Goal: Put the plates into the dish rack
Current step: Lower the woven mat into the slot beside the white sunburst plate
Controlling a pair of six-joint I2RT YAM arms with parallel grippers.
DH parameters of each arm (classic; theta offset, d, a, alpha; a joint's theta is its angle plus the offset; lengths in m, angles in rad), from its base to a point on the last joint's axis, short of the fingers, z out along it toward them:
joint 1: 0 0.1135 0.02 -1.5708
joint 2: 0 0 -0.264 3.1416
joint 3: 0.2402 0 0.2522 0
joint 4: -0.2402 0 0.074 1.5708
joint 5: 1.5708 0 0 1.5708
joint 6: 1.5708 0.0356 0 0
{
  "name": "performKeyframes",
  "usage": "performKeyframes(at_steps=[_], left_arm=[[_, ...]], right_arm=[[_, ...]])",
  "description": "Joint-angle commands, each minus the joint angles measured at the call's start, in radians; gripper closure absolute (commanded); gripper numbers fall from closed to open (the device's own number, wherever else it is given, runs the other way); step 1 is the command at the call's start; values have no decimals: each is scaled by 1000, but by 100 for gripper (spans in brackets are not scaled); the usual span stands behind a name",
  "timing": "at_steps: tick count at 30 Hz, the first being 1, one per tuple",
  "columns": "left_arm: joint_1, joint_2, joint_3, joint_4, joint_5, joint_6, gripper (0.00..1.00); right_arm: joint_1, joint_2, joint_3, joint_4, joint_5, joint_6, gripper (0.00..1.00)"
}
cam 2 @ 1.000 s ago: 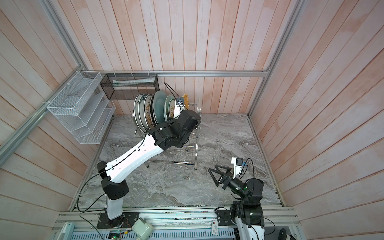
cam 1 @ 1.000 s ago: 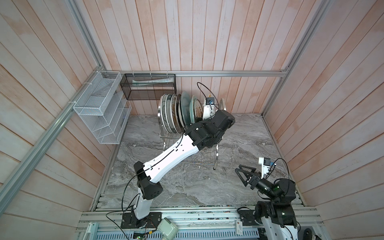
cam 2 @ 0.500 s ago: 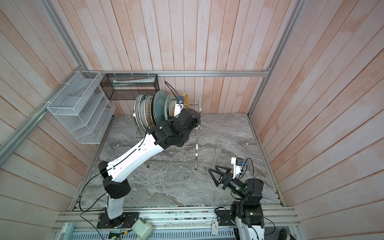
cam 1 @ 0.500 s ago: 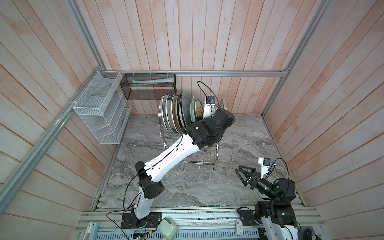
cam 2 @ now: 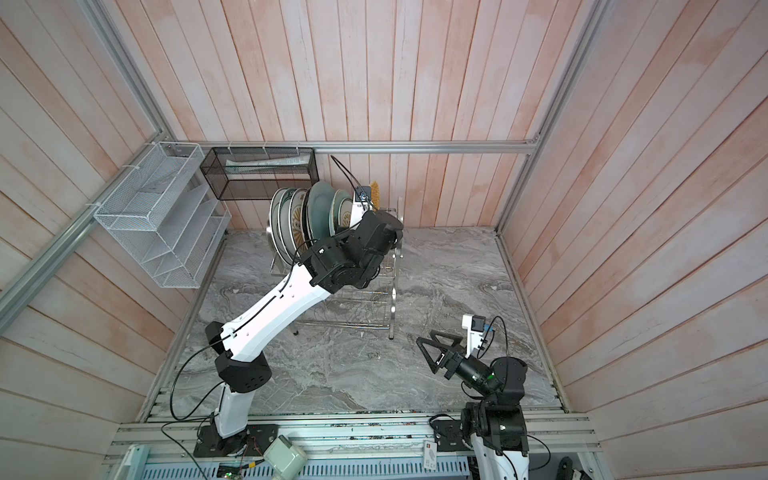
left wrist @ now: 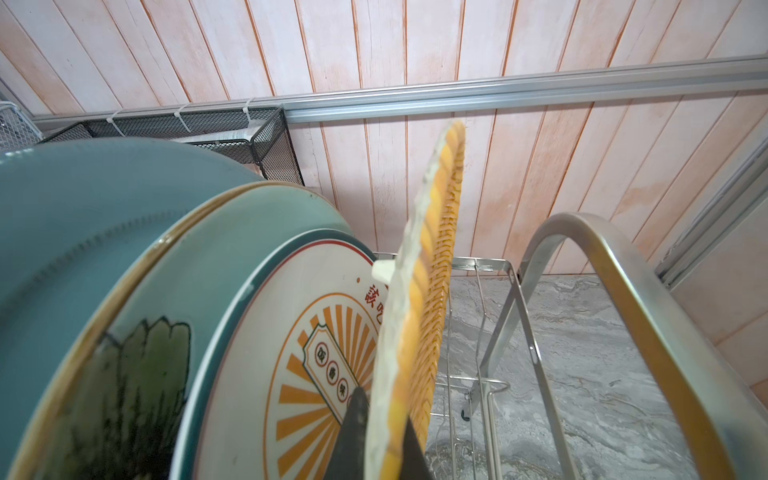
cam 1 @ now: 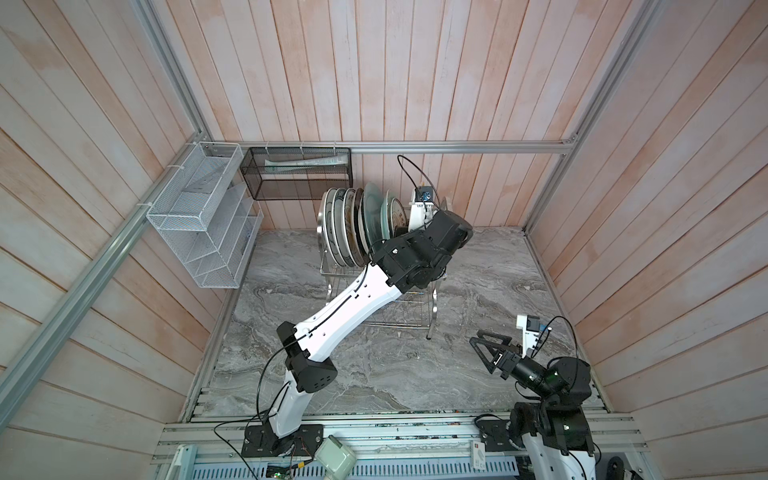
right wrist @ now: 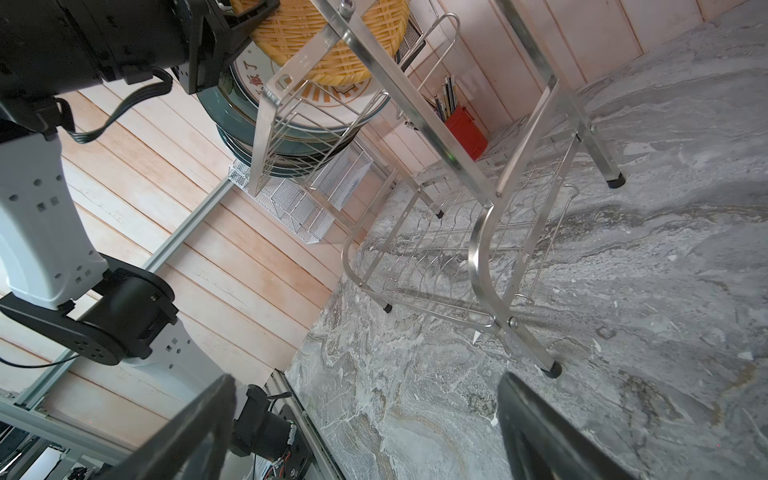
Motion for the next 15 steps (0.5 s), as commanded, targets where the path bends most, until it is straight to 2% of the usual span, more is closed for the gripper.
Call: performKeyframes(at_steps=[1,7,15], left_arm=[[-11,8,28,-5,77,-58,100],[-13,5,34,-34,101,-123,100],[-24,3,36,-16,132,-128,100]], right_arm=[[7,-12,3,10,-22,7,2],[7,-12,5,2,-21,6,2],[6,-12,11,3,-21,10,2]])
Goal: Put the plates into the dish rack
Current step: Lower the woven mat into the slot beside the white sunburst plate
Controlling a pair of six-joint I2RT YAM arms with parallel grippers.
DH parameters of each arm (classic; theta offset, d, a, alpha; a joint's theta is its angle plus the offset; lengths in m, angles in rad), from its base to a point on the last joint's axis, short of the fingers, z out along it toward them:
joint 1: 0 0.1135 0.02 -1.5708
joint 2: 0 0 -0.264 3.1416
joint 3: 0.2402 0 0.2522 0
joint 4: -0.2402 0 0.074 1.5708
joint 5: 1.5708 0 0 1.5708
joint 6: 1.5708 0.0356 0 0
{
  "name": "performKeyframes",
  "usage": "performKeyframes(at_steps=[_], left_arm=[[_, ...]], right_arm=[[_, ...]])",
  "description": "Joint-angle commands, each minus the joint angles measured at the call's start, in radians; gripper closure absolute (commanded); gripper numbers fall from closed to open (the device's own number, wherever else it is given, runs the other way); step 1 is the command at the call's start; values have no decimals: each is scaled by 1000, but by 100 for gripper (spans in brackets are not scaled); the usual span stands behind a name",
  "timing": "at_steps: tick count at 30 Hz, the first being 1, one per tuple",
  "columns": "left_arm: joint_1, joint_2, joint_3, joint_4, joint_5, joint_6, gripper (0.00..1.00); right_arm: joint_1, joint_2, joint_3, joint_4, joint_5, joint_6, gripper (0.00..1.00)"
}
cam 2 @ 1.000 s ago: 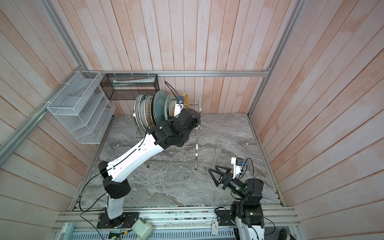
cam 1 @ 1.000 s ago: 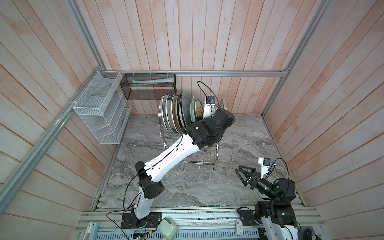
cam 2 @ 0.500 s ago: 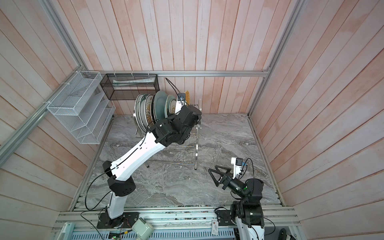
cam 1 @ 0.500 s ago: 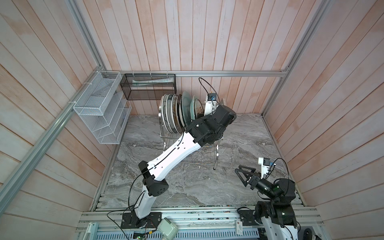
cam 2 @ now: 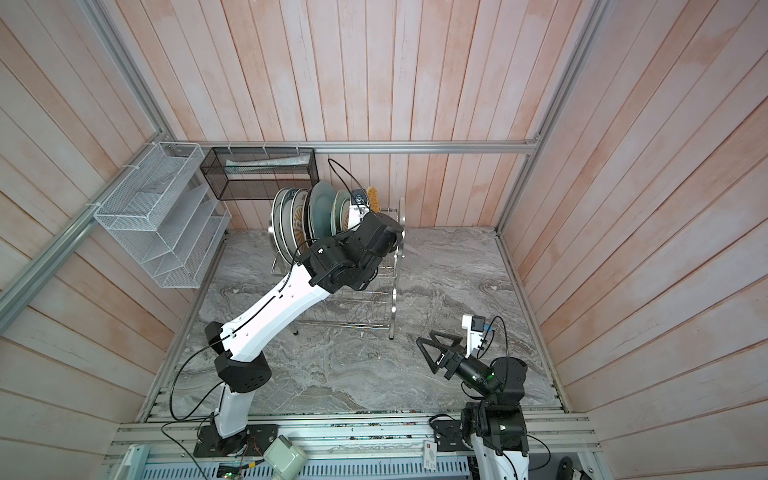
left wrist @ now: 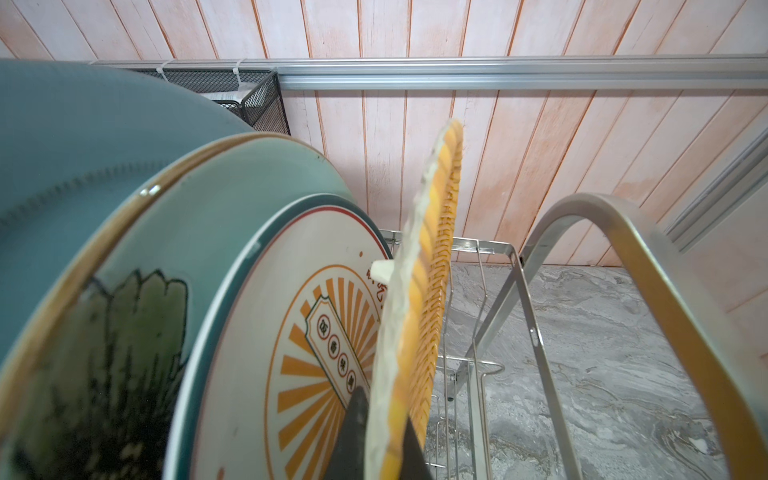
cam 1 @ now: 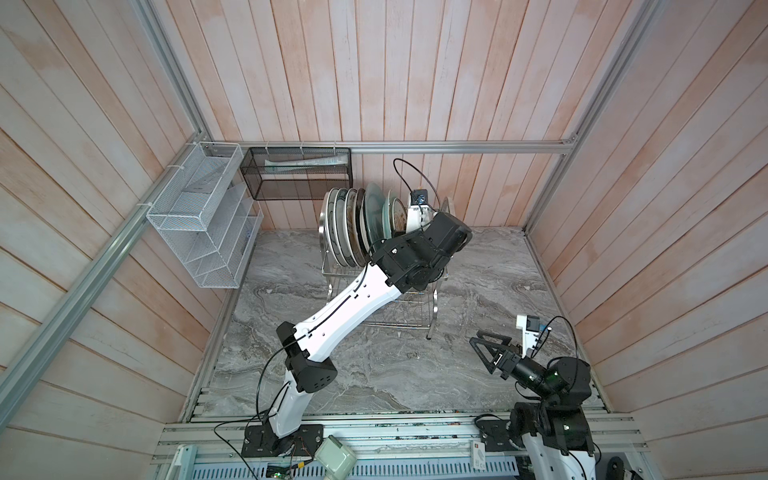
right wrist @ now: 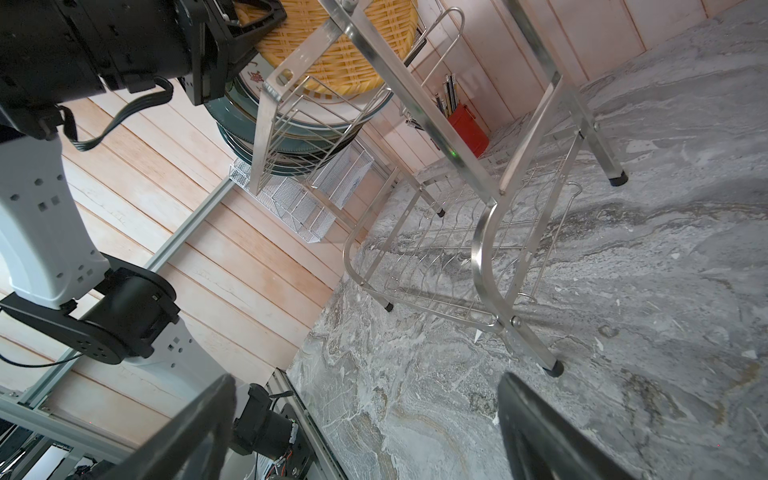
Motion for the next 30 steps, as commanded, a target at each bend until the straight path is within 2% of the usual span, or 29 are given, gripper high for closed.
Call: performKeyframes(at_steps=[1,5,9,20,26,30], left_arm=[[-29,3,32,56,95,-16,96],[-36,5,26,80,110,3,83],[-43,6,25,101,117,27,78],[-42,-2,20,42,64,-17,75],[-32,-46,-47,39,46,-44,67],[-19,-89,-115,53,49,-61,67]], right_arm=[[7,-12,11,3,-14,7,2],[6,-12,13,3,-16,7,2],[6,-12,9,2,-17,6,2],[7,-12,9,-5,-18,-2,2],[6,-12,9,-24,-8,-11,2],[6,-12,7,-26,-5,-10,2]])
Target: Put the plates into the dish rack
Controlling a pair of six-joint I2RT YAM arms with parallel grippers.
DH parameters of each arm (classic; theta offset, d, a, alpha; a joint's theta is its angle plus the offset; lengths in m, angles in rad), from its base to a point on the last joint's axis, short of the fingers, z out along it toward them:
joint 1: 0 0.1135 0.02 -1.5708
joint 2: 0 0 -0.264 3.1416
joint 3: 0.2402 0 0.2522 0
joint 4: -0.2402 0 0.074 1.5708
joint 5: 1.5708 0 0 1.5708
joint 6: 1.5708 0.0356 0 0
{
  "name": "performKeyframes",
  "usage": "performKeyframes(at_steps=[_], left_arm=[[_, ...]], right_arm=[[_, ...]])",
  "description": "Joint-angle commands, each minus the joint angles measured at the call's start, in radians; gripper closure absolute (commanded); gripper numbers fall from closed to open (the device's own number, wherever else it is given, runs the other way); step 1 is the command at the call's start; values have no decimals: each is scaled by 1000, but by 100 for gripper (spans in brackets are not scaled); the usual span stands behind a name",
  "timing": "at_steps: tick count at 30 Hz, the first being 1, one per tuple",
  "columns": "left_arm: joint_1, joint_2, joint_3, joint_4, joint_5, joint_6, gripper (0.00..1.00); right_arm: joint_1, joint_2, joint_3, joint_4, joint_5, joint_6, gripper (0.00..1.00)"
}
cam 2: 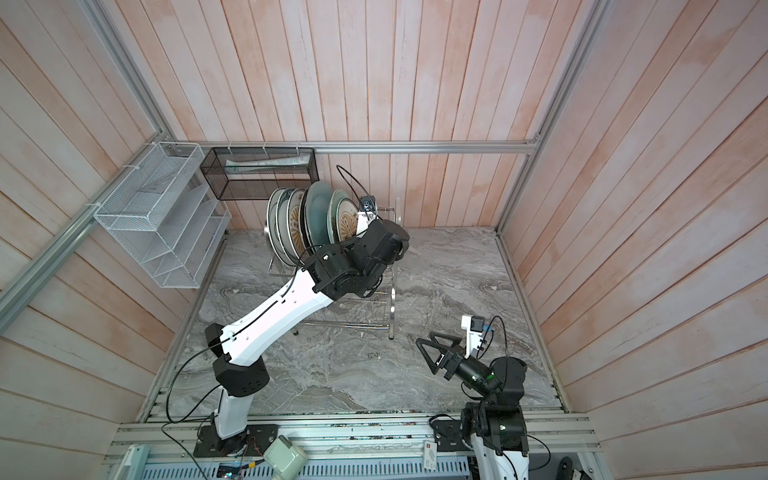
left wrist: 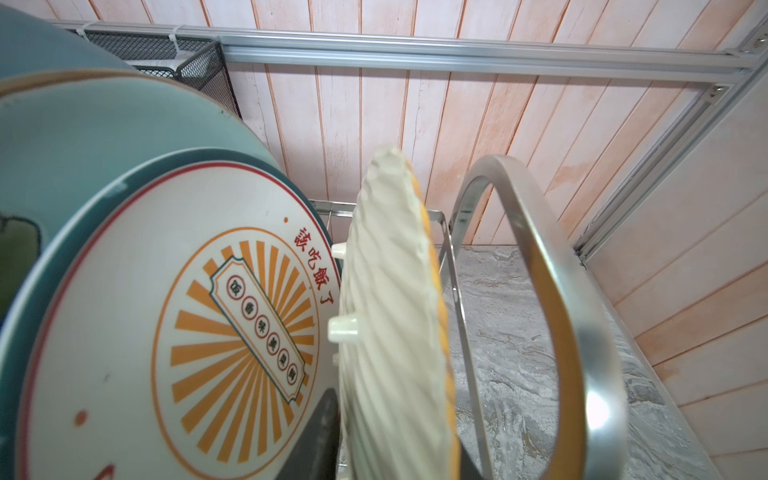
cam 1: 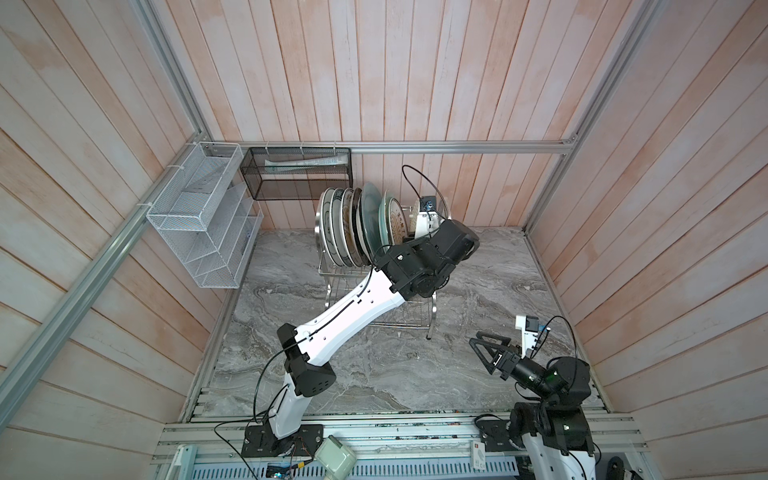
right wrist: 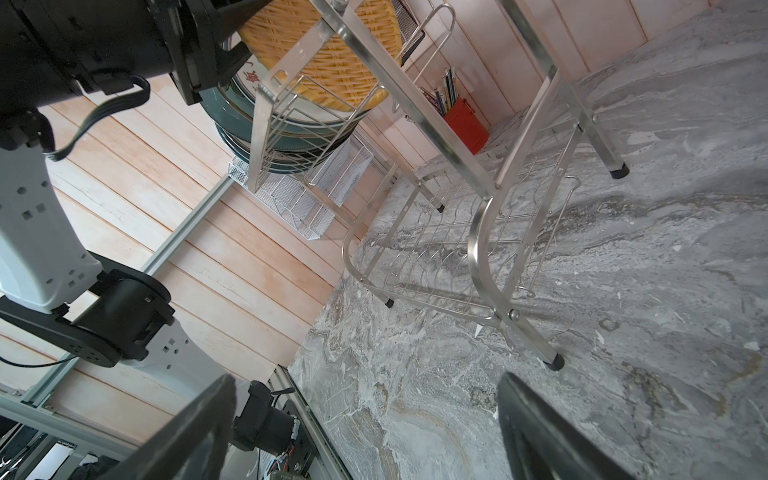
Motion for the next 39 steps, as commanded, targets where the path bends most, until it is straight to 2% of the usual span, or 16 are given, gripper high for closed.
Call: performKeyframes(at_steps=[1,12,19,26,39], left_arm=[[15,-67,-49,10,-12,-26,66],[33,-132,-93,38,-12,2,61],[59,-195,-183,86,16,14,61],[66,-268,-338,282,156,162,66],[64,-160,-208,233,77,264,73]], right_arm=[[7,-12,6,-6,5,-8,2],[7,-12,-1,4,33,4,2],[7,-12,-15,38,36,34,2],[8,-12,-25,62,43,51,2],[8,-12,-36,83,45,67,2]])
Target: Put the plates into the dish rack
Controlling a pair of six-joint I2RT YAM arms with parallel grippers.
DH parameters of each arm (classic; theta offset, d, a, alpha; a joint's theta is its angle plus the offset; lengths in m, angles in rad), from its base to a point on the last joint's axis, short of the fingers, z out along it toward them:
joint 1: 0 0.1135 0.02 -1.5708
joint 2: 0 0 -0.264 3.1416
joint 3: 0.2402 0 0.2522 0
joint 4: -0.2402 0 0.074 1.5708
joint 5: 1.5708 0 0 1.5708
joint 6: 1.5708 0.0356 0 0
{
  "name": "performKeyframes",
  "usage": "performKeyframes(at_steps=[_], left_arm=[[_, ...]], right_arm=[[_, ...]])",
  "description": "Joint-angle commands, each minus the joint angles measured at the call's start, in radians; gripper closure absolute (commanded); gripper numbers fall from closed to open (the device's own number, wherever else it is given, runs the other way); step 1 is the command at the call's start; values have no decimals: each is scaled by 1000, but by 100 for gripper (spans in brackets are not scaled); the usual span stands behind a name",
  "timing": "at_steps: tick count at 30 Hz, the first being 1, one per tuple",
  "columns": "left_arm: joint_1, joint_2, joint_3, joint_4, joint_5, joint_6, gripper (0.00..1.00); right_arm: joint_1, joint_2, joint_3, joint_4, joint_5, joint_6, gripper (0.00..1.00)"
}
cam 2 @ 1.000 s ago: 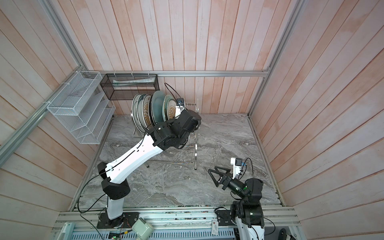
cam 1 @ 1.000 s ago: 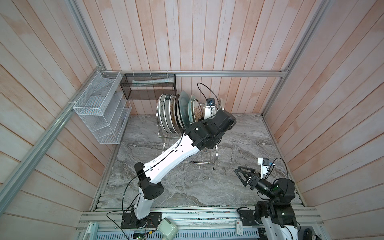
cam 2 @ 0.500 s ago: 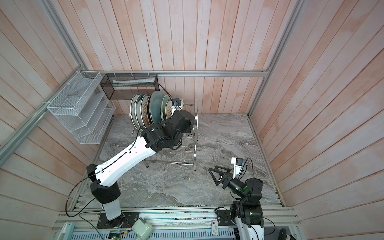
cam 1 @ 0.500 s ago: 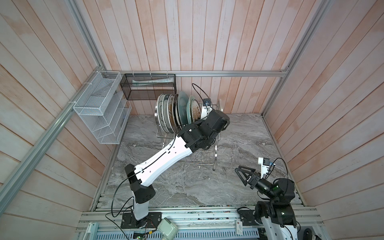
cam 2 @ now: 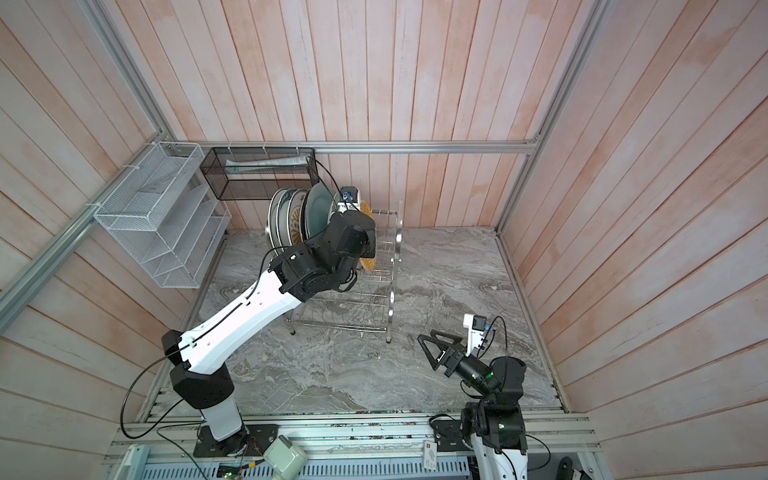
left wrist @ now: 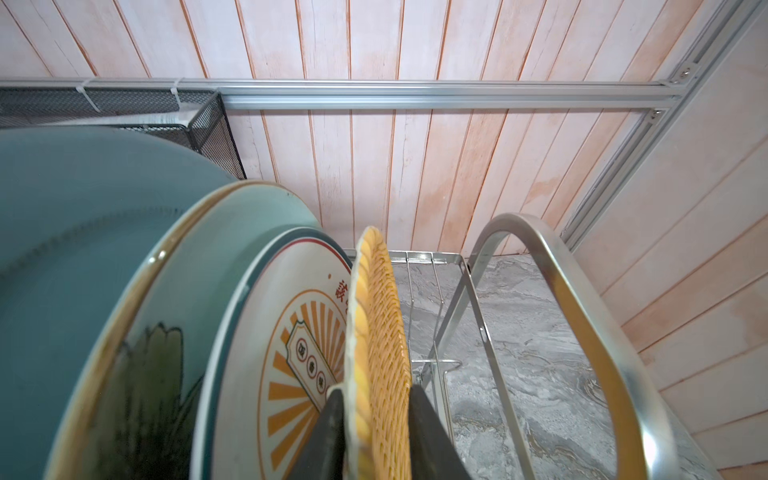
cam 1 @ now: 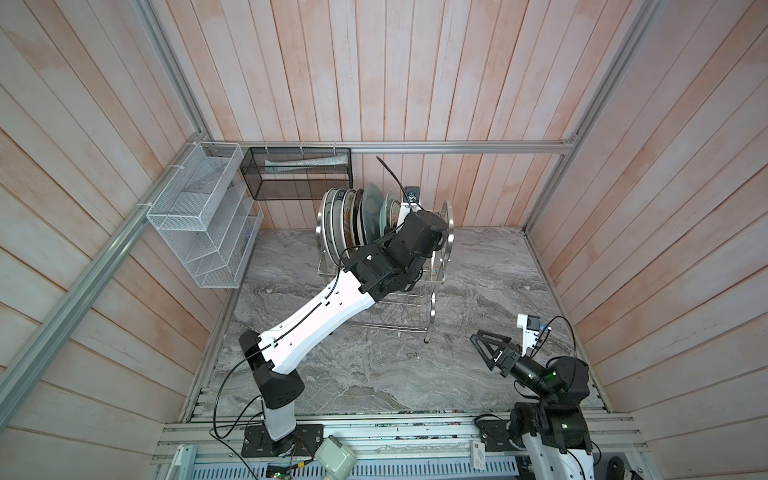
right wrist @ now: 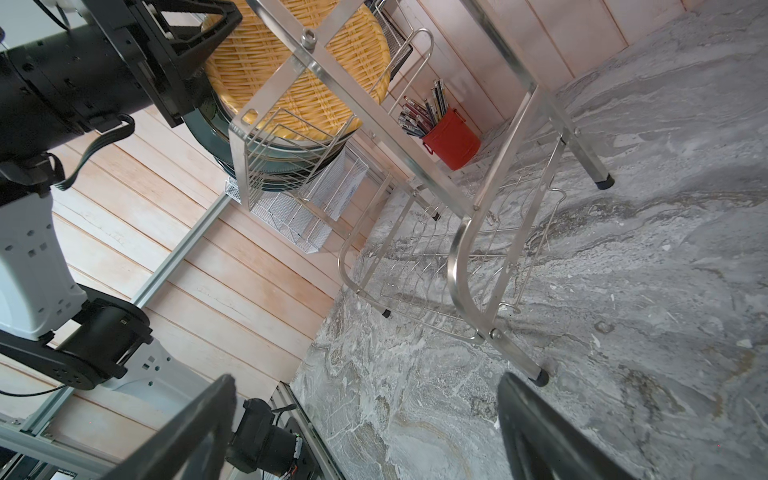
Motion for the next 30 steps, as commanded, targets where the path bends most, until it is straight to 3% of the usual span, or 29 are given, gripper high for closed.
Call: performKeyframes(at_steps=[1,14,17,30], left_arm=[[0,45,45,-8,-34,50,74],[2,82,55,29,-43,93,75],[44,77,58,27,-3,85,70],[48,35,68,56,62,108,58]], right_arm=[[9,-12,-12,34,7,10,2],[7,-12,-19,32,16,3,2],[8,-11,-18,36,17,8,2],[7,-11,-19,37,44,14,2]])
